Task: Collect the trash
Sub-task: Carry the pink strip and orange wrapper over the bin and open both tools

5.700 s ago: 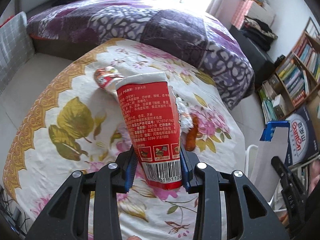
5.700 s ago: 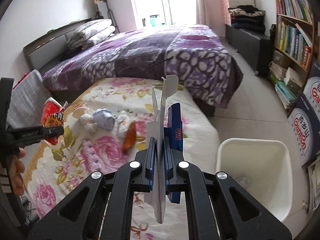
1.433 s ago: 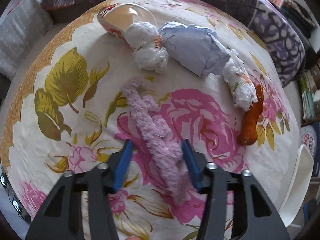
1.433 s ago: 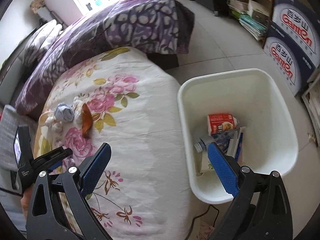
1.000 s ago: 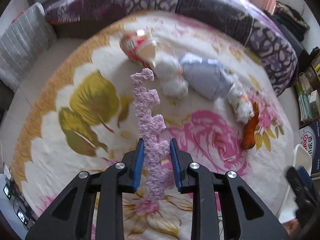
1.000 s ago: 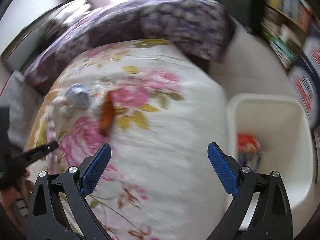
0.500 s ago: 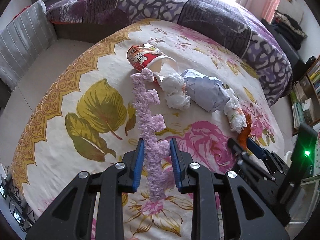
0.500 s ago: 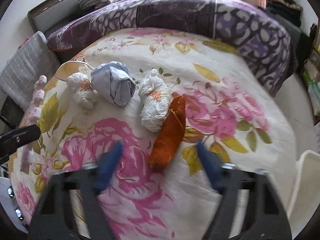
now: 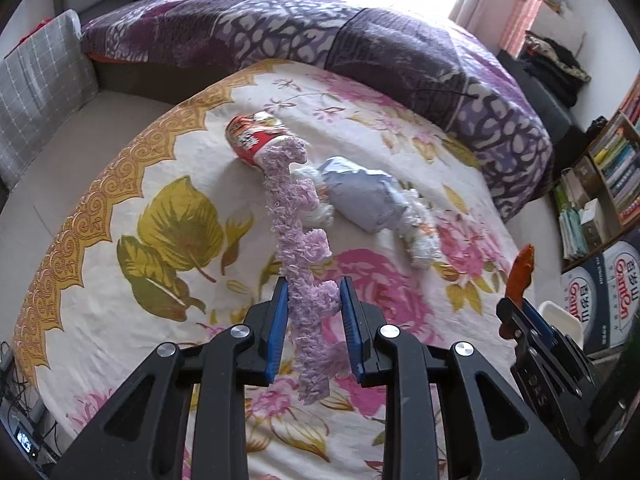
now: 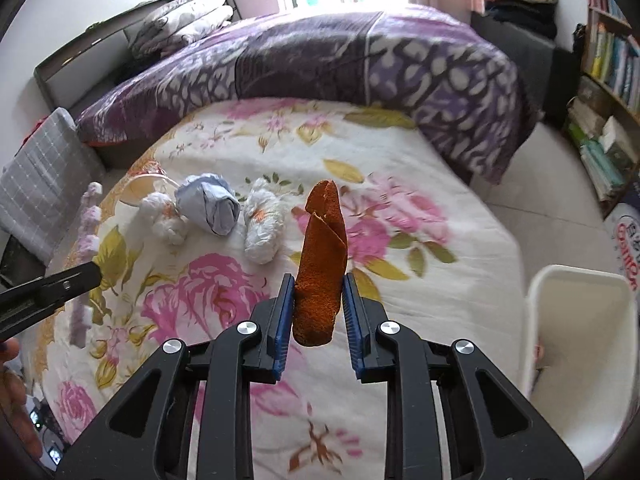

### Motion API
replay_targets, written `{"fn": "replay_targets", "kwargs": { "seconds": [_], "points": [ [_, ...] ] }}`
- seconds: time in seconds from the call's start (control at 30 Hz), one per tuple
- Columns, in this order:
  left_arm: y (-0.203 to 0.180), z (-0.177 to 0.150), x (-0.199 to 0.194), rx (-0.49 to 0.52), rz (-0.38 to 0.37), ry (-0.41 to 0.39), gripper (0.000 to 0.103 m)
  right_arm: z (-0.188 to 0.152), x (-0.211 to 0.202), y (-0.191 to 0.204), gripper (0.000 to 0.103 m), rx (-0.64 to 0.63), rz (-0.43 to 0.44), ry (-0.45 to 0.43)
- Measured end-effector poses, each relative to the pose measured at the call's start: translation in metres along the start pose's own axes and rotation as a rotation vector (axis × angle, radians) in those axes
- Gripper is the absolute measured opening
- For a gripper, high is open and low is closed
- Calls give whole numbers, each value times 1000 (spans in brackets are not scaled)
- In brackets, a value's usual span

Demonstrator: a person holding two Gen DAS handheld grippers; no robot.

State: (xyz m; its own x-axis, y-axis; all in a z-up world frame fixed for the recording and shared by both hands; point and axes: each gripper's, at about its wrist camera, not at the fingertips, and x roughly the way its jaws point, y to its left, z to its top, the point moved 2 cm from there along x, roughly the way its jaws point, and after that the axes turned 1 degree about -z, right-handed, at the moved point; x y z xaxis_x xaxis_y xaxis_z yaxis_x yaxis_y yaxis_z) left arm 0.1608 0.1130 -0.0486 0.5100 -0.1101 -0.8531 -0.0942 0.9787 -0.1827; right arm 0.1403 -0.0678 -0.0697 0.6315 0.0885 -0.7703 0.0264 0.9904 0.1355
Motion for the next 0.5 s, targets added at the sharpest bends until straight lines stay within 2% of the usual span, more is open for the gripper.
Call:
{"fn": "replay_targets", "kwargs": {
  "seconds": [0.3, 0.5],
  "points": [
    [-18, -10, 2, 31, -43, 29, 26, -14, -36, -26, 23, 92, -23, 17],
    [-33, -20, 4, 79, -36, 32, 26, -30, -46, -44, 23, 131, -35, 9]
  ]
}}
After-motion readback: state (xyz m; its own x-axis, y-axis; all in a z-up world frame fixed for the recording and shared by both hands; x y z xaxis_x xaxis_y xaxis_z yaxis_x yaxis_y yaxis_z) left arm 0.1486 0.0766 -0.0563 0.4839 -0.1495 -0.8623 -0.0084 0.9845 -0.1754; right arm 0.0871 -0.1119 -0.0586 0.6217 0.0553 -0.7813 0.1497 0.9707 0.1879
